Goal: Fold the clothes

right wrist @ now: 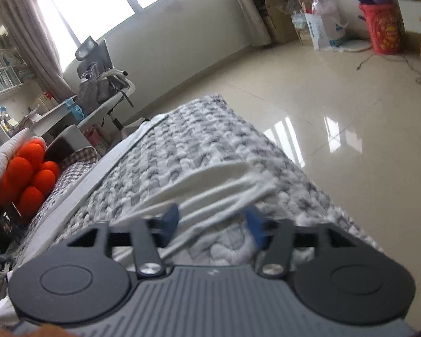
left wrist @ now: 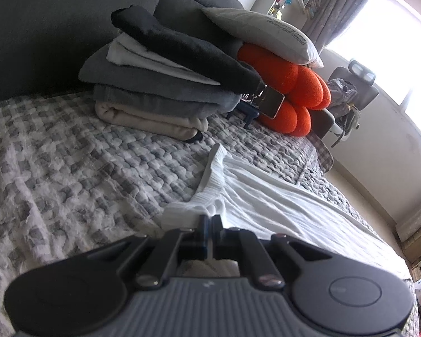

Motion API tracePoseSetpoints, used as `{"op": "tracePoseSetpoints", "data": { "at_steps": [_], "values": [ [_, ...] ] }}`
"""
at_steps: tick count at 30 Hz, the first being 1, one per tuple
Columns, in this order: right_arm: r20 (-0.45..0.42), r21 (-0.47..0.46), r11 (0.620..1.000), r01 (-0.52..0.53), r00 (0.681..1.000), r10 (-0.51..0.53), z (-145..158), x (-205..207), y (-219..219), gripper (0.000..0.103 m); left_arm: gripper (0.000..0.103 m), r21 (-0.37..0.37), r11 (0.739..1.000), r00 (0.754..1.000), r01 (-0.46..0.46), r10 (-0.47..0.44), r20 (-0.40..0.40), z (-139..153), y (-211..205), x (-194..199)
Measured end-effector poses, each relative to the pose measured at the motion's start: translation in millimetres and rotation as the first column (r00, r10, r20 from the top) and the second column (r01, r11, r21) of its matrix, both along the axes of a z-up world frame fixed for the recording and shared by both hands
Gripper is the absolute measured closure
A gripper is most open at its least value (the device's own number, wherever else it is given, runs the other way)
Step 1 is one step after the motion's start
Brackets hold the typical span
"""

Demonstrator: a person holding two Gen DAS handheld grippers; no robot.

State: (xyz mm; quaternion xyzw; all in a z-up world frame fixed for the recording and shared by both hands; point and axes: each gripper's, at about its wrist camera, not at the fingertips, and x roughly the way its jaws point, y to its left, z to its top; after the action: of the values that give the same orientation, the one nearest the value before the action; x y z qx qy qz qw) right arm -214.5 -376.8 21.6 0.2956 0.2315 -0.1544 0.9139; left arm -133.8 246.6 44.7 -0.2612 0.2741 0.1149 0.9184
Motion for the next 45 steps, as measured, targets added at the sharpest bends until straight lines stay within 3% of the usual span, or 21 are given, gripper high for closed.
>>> {"op": "tracePoseSetpoints", "data": {
  "at_steps": [2,3,4,5,6,8,16,21,25,28,31,33,38,41,45],
  "values": [
    [-0.014,-0.020,1.000,0.005,1.000,-0.005,-1.3,6.9,4.1,0.044,0.101,-0.001,1.000,1.000,0.000,0.000,-0.002,-0.3,-0.1,0.1],
    [-0.018,-0.035,0.999,0.006,1.000,-0.007,-2.7,9.7,5.8,0.051,0.100,0.000,1.000,1.000,-0.001,0.001,0.000,-0.1,0.2,-0.1],
    [-0.025,-0.053,0.999,0.012,1.000,-0.014,-3.3,12.4,7.5,0.062,0.101,0.000,1.000,1.000,-0.001,0.001,0.001,0.0,0.4,-0.3],
    [-0.031,-0.069,0.997,0.018,0.999,-0.020,-4.0,14.9,8.9,0.093,0.101,0.000,1.000,1.000,-0.002,0.002,0.003,0.2,0.7,-0.5],
    [-0.029,-0.057,0.998,0.025,0.999,-0.027,-6.2,15.6,7.5,0.100,0.101,-0.001,1.000,1.000,-0.002,0.002,0.003,0.2,0.8,-0.3],
    [0.003,-0.039,0.999,0.036,0.999,-0.036,-6.7,10.1,1.6,0.102,0.101,0.007,1.000,1.000,0.002,-0.002,0.003,0.6,0.1,0.9],
    [0.157,-0.124,0.989,0.075,0.986,-0.055,27.0,-12.9,4.3,0.103,0.101,-0.023,1.000,0.999,0.002,-0.001,0.039,14.5,5.4,-2.2],
    [0.217,-0.209,0.975,0.077,0.976,-0.030,51.6,-38.5,15.1,0.103,0.101,0.026,1.000,1.000,0.002,-0.001,-0.023,17.2,1.7,-15.0],
    [0.207,-0.246,0.967,0.063,0.978,-0.011,55.9,-49.0,17.7,0.103,0.101,0.074,0.997,0.997,0.018,-0.013,-0.070,8.9,-1.7,-21.0],
    [0.155,-0.267,0.963,0.044,0.988,-0.002,41.8,-44.7,20.5,0.103,0.100,0.112,0.994,0.994,0.016,-0.004,-0.110,-0.5,-3.3,-20.8],
    [0.102,-0.223,0.974,0.037,0.995,-0.014,22.4,-40.5,14.4,0.103,0.100,0.110,0.994,0.990,0.017,-0.001,-0.141,-7.3,-2.9,-18.2],
    [0.111,-0.200,0.979,0.036,0.994,-0.014,22.9,-41.3,10.7,0.103,0.100,0.107,0.994,0.990,0.019,-0.004,-0.142,-6.4,-3.1,-19.0],
    [0.292,-0.261,0.965,0.016,0.954,0.063,62.1,-58.7,19.5,0.103,0.100,0.133,0.991,0.994,0.015,0.000,-0.112,4.1,-5.5,-20.9],
    [0.302,-0.289,0.957,0.011,0.950,0.080,70.7,-56.3,18.7,0.103,0.100,0.136,0.990,0.985,0.027,-0.003,-0.171,-9.1,-6.6,-13.2],
    [0.209,-0.218,0.976,-0.025,0.975,0.072,54.9,-19.6,2.4,0.102,0.100,0.066,0.998,0.984,0.021,-0.009,-0.180,-4.7,0.6,-2.3]
  ]
}}
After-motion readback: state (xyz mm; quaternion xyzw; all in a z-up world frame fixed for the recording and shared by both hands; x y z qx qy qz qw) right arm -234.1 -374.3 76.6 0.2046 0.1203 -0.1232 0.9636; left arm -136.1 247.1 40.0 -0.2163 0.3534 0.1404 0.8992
